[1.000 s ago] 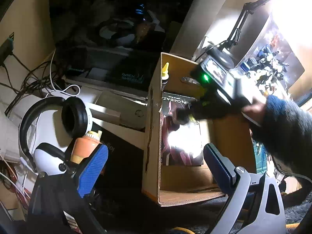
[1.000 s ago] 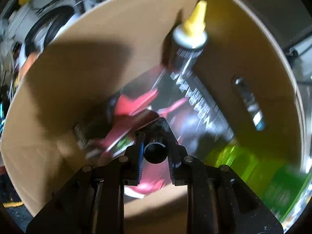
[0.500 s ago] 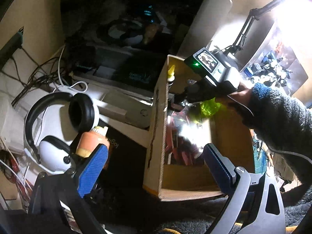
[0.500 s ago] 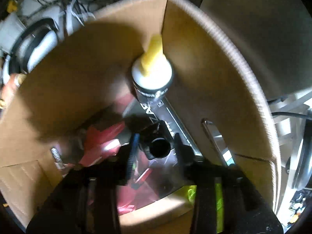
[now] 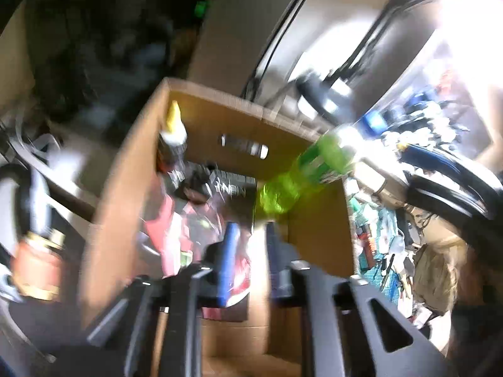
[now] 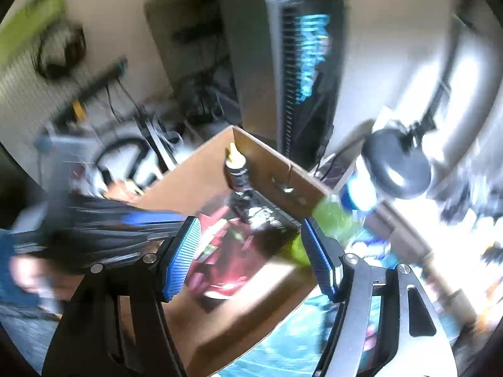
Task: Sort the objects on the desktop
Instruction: 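Press the black part down onto the manual with the left gripper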
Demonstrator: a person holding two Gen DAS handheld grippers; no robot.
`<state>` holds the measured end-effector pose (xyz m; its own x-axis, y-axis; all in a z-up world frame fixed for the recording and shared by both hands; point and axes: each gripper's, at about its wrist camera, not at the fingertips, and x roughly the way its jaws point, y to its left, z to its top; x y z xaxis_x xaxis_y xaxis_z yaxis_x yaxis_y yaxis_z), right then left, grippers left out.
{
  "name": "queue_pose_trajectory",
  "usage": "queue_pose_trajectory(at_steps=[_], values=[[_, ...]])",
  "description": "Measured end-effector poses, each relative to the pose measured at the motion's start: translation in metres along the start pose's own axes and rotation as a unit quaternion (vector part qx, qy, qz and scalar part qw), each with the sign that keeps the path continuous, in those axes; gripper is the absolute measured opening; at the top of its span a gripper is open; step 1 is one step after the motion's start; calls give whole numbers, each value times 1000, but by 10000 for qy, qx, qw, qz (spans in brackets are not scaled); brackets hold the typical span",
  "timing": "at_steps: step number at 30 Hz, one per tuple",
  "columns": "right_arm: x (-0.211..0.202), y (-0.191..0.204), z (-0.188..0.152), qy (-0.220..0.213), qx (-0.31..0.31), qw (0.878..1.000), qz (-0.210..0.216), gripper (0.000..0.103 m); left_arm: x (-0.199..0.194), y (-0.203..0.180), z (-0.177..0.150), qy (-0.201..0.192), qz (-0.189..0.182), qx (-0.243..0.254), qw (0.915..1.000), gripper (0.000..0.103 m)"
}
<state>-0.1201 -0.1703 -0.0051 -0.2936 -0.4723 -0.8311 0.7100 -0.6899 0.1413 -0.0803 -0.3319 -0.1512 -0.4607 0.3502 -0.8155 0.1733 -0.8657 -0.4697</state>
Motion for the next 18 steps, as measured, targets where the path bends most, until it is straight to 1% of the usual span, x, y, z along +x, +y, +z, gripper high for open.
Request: queue_pose_trajectory(at_steps=[2, 3, 4, 5, 7, 8, 9, 11, 12, 15, 18], values=[[4, -13, -26, 55, 442, 9988, 195, 63, 42, 10, 7, 376, 173, -269, 9988, 3], [7, -17, -39, 113, 609, 9977, 267, 62, 64, 15, 10, 564, 259, -404, 9973, 3], [6, -19, -51, 146, 707, 9969, 317, 62, 82, 21, 13, 733, 368, -501, 9954, 3], [5, -18, -60, 135, 757, 9964, 352, 62, 98, 28, 15, 878, 450, -618, 9932, 0], [1, -18, -76, 102, 866, 9949, 499, 62, 120, 42, 20, 1024, 429, -854, 9901, 0], [0, -19, -81, 92, 899, 9942, 576, 62, 126, 45, 23, 1017, 522, -858, 9897, 0], [2, -21, -87, 81, 908, 9939, 624, 62, 131, 47, 27, 976, 673, -807, 9897, 0], [5, -25, -97, 93, 923, 9933, 692, 62, 140, 49, 33, 927, 854, -664, 9898, 0], [5, -27, -100, 115, 955, 9928, 718, 62, 142, 50, 35, 911, 885, -653, 9898, 0], [8, -34, -112, 172, 1129, 9903, 786, 62, 147, 49, 38, 862, 806, -614, 9911, 0], [10, -40, -117, 218, 1252, 9889, 763, 62, 151, 47, 39, 870, 793, -591, 9913, 0]])
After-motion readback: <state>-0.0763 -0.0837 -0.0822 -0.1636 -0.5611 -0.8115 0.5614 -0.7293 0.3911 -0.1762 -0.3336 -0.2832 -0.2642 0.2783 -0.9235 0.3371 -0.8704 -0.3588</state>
